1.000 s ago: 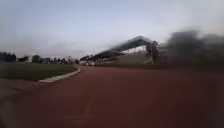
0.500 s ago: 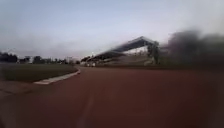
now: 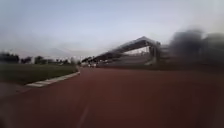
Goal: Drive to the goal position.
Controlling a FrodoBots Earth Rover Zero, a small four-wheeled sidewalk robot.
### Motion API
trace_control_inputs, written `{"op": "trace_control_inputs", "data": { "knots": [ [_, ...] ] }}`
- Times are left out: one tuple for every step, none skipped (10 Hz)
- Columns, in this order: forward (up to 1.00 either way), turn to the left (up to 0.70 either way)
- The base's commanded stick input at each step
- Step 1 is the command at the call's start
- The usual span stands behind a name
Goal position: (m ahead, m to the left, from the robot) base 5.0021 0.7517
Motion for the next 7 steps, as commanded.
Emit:
{"op": "trace_control_inputs", "data": {
  "knots": [
    [0.7,0.0],
    [0.7,0.0],
    [0.7,0.0],
    [0.7,0.0],
    [0.7,0.0],
    [0.7,0.0],
    [0.7,0.0]
  ]
}}
